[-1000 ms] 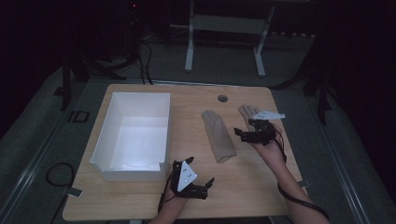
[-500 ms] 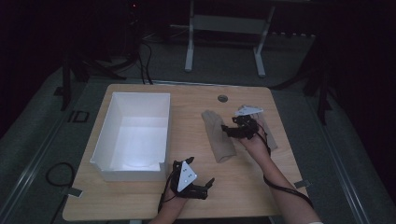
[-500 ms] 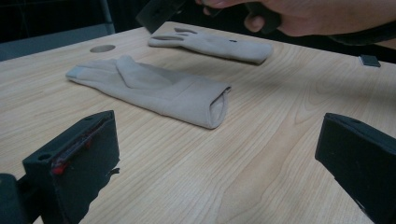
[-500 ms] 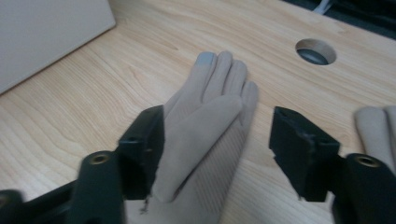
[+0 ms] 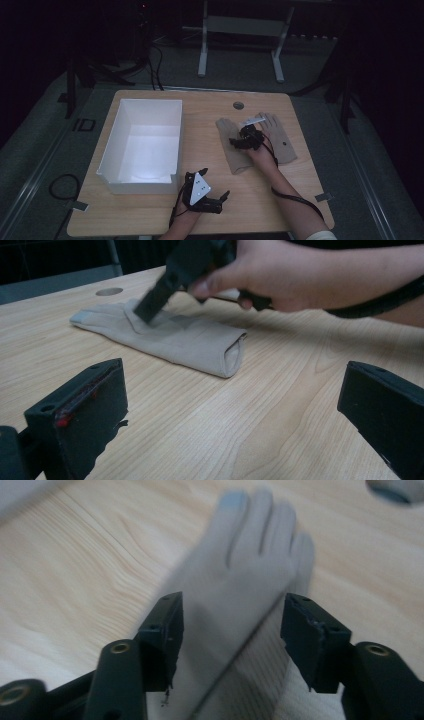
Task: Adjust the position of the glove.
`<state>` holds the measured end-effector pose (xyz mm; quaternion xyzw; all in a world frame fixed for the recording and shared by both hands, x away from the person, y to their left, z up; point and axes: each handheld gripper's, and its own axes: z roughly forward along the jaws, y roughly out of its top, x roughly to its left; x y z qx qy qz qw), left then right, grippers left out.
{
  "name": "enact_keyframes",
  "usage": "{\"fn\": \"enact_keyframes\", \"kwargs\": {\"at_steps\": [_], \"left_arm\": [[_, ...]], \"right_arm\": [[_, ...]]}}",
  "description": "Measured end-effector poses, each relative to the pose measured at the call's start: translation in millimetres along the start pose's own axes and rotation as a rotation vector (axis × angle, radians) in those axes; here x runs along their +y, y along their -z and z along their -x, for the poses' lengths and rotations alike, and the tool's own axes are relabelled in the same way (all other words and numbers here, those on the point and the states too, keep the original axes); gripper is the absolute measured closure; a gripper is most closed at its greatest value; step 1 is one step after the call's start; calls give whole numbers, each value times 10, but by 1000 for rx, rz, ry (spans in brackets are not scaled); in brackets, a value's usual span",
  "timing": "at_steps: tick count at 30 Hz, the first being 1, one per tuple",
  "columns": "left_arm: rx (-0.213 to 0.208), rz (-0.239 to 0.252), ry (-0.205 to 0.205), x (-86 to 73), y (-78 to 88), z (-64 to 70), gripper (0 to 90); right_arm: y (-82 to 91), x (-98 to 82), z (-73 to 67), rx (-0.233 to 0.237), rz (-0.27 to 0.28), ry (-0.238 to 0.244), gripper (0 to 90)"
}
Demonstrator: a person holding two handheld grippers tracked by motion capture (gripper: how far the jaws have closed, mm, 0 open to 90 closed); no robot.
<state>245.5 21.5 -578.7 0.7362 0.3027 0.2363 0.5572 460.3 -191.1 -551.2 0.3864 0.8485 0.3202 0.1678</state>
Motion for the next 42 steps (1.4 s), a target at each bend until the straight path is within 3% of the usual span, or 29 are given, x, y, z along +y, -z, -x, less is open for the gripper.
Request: {"fn": "enact_keyframes", "kwargs": {"at_steps": [7, 8, 9, 10, 11, 12, 14, 21, 22, 27, 28, 31, 32, 36, 42], "left_arm": [[-3, -1, 0, 0, 1, 4, 1], [-2, -2, 0, 0, 0, 4, 1], [-2, -1, 0, 0, 0, 4, 1], [-2, -2, 1, 0, 1, 2, 1], [-2, -2, 1, 0, 1, 2, 1], [-3, -2, 3, 0, 1, 1, 1], [-2, -3, 2, 0, 1, 0, 2], [-2, -2, 4, 0, 2, -2, 1], [-2, -2, 3, 0, 1, 1, 1], [1, 2, 2, -1, 2, 5, 1], [2, -3, -4, 0, 4, 4, 1], [2, -2, -3, 0, 4, 4, 1], [1, 0, 0, -1, 2, 5, 1], [0, 2, -3, -2, 1, 8, 1], [-2, -1, 0, -1, 2, 3, 1]], "right_arm": [[-67, -84, -27, -15, 17, 18, 453], [-61, -85, -31, -21, 22, 16, 565], [-61, -85, -31, -21, 22, 16, 565], [-58, -81, -42, -27, 25, 22, 673], [-58, -81, -42, -27, 25, 22, 673], [-52, -74, -61, -32, 22, 16, 766], [-33, -61, -75, -35, 19, -10, 787], [248, 34, -132, -14, 74, -89, 792], [409, 82, -169, -30, 98, -115, 792], [666, 107, -277, -64, 116, -124, 792], [792, 91, -321, -77, 127, -138, 791], [901, 58, -345, -94, 139, -164, 791], [969, -2, -381, -131, 142, -167, 791], [981, -117, -394, -126, 142, -197, 791], [777, -351, -368, -123, 110, -224, 788]]}}
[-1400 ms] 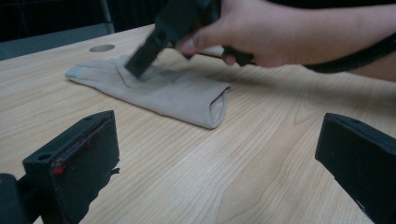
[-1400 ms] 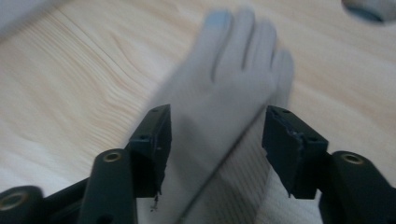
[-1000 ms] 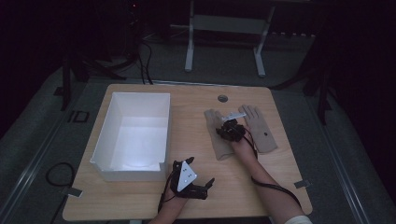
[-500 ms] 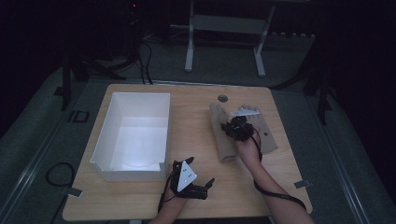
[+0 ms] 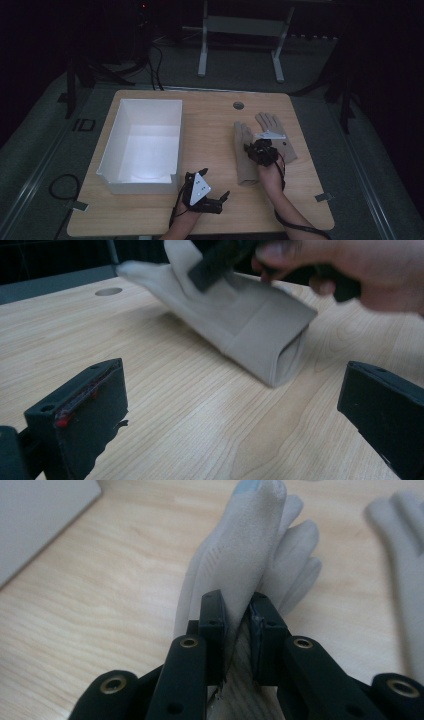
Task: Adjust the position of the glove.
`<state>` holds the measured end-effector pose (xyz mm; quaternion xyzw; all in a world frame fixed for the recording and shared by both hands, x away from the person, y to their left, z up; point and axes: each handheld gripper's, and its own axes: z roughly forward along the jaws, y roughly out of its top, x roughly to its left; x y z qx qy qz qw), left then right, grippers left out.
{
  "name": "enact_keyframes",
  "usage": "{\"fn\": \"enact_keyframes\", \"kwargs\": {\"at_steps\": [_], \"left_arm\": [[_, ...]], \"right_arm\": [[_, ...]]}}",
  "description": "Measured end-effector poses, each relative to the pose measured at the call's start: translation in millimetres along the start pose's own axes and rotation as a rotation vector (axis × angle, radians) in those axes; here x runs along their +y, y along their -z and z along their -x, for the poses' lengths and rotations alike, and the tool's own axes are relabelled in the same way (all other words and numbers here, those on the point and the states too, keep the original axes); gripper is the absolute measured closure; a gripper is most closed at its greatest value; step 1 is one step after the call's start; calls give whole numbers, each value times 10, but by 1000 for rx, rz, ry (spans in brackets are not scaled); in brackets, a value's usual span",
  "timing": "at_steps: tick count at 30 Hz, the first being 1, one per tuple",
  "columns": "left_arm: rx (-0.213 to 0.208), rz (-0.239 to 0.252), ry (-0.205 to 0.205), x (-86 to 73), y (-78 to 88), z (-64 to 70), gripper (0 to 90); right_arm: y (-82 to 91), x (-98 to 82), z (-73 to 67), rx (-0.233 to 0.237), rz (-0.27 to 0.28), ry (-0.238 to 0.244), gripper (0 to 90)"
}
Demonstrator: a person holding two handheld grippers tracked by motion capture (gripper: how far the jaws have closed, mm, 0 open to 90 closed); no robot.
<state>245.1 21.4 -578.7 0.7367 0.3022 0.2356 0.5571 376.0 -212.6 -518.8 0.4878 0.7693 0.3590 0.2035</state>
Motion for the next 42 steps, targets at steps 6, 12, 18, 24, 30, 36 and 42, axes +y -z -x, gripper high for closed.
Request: {"fn": "enact_keyframes", "kwargs": {"at_steps": [6, 12, 18, 24, 30, 36, 42], "left_arm": [[-2, 1, 0, 0, 0, 1, 1], [-4, 1, 3, 0, 1, -3, 1], [-5, 1, 3, 0, 1, -2, 1], [-5, 3, 3, 0, -1, 0, 1], [-6, 0, 4, 1, -3, 0, 1], [-5, 0, 3, 1, -3, -2, 1], [-5, 0, 4, 1, -1, -2, 2]], "right_arm": [[-225, -227, 68, -17, -51, -4, 748], [-288, -336, 46, -25, -27, 76, 618], [-200, -298, 66, -27, 6, 157, 570], [-15, -183, 339, -20, 49, 183, 541], [139, -90, 762, -43, 78, 184, 528], [126, -14, 1192, -41, 68, 156, 540], [-58, 34, 1404, -54, 23, 160, 535]]}}
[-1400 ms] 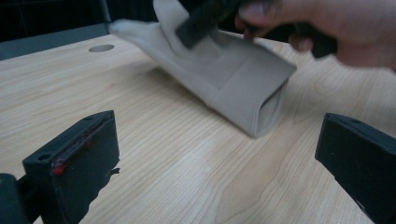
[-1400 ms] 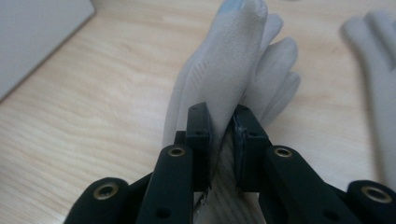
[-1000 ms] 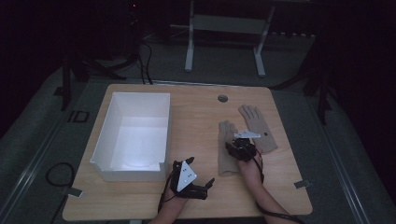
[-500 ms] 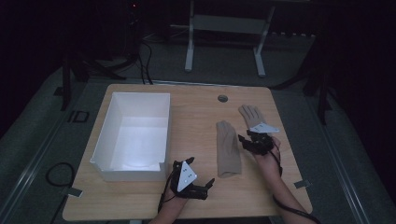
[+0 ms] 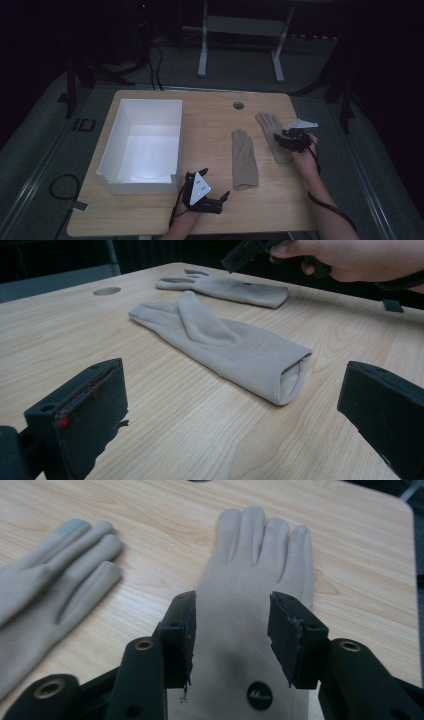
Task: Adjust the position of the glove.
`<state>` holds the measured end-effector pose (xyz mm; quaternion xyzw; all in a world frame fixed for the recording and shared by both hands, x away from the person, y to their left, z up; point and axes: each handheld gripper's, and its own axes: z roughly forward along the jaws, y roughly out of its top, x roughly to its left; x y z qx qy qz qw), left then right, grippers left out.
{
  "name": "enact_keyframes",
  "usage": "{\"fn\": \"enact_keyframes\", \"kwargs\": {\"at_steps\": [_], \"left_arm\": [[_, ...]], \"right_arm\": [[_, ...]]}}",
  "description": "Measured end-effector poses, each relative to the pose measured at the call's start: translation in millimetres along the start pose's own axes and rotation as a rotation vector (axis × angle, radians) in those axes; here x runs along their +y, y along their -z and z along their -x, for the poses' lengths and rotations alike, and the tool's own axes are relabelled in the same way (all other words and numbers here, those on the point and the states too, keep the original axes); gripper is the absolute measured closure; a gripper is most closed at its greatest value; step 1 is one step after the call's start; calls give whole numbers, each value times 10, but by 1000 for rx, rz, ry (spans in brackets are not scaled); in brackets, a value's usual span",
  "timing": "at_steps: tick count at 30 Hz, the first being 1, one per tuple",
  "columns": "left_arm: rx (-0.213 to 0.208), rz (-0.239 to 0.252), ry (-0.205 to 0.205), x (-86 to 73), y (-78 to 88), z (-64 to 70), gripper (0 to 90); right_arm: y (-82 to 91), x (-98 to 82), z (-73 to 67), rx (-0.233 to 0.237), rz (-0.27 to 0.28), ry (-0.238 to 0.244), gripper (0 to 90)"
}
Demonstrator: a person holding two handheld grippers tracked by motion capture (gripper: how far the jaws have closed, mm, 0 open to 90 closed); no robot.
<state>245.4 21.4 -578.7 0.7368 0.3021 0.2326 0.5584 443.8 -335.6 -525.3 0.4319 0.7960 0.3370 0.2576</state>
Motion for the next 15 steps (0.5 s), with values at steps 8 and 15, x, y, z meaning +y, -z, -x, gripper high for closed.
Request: {"fn": "enact_keyframes", "kwargs": {"at_steps": [8, 15], "left_arm": [[-1, 2, 2, -1, 4, -6, 2], [0, 2, 3, -2, 4, -3, 1]], "right_arm": [[-270, -14, 87, 4, -44, -32, 499], [-382, -109, 96, 30, -55, -75, 564]]}}
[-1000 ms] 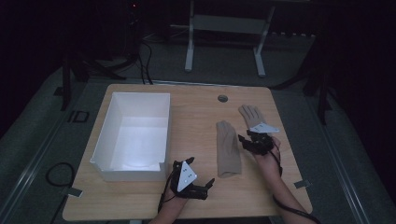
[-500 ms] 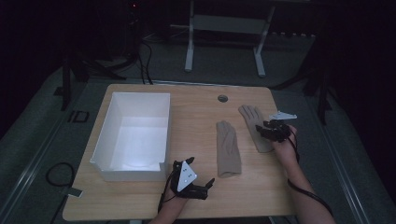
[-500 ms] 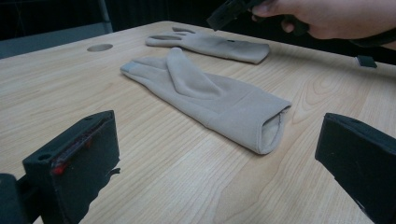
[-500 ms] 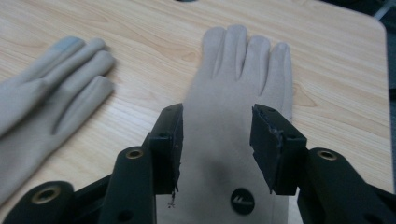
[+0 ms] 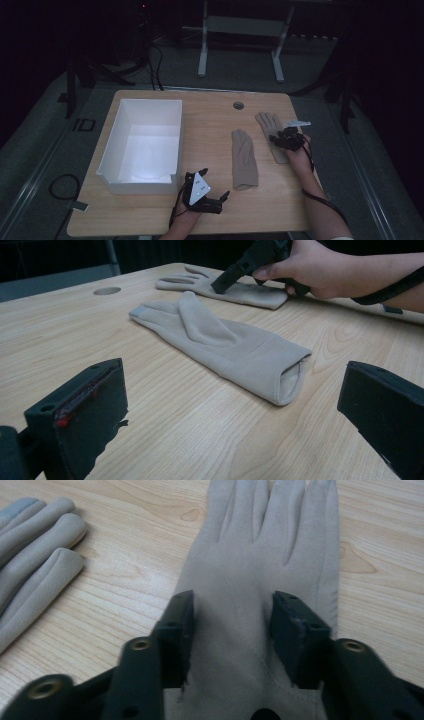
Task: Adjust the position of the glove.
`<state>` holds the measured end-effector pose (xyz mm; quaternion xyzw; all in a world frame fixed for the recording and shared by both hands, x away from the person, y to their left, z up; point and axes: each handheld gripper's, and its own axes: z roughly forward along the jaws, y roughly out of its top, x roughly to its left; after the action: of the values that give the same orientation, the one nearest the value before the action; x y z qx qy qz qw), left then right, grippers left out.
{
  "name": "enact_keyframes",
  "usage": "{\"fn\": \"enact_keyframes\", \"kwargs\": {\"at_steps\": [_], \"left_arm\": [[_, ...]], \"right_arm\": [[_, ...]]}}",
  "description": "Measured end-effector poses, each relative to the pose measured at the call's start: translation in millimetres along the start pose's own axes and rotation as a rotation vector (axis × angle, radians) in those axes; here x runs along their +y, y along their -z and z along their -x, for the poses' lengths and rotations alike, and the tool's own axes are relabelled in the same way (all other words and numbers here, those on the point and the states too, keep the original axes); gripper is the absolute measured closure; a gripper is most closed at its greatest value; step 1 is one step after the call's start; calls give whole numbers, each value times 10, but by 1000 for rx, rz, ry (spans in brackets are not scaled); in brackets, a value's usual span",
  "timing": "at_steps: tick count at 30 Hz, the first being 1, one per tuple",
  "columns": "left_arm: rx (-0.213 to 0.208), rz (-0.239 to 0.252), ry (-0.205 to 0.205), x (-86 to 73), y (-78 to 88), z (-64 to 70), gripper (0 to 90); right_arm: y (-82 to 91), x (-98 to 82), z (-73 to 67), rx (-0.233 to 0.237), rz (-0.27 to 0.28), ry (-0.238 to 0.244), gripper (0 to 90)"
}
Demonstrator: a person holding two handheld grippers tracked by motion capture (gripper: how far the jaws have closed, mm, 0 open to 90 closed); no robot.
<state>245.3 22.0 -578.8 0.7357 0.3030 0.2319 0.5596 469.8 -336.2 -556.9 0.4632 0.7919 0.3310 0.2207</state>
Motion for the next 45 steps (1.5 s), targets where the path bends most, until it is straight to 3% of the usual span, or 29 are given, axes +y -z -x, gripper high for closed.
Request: {"fn": "enact_keyframes", "kwargs": {"at_steps": [2, 6, 10, 13, 17, 22, 25, 29, 39, 43, 45], "left_arm": [[0, 0, 0, 0, 0, 0, 1], [0, 0, 1, 0, 0, -2, 1], [1, -1, 4, 0, 0, -5, 1], [1, -1, 2, 0, 0, -3, 1], [2, 0, 1, 0, 0, -1, 1], [4, 4, -4, -1, 1, 10, 1], [3, 4, 0, -1, 2, 6, 1], [4, 5, -5, -1, 0, 12, 1], [4, 3, -5, -1, 0, 11, 1], [4, 2, -10, -1, 1, 13, 1], [4, 3, -12, -1, 1, 14, 1]], "right_arm": [[13, 1, 14, -4, -5, 0, 713], [35, 16, 17, -8, -20, -36, 794], [157, 74, -46, -57, -6, -74, 804], [379, 135, -62, -83, 39, -141, 804], [696, 158, -145, -118, 72, -158, 804], [952, 59, -226, -179, 72, -181, 804], [1107, -121, -276, -220, 48, -214, 804], [1148, -244, -287, -221, 35, -251, 802], [896, -550, -353, -224, -53, -225, 766], [902, -565, -305, -183, -47, -215, 659], [960, -520, -263, -151, -24, -179, 614]]}}
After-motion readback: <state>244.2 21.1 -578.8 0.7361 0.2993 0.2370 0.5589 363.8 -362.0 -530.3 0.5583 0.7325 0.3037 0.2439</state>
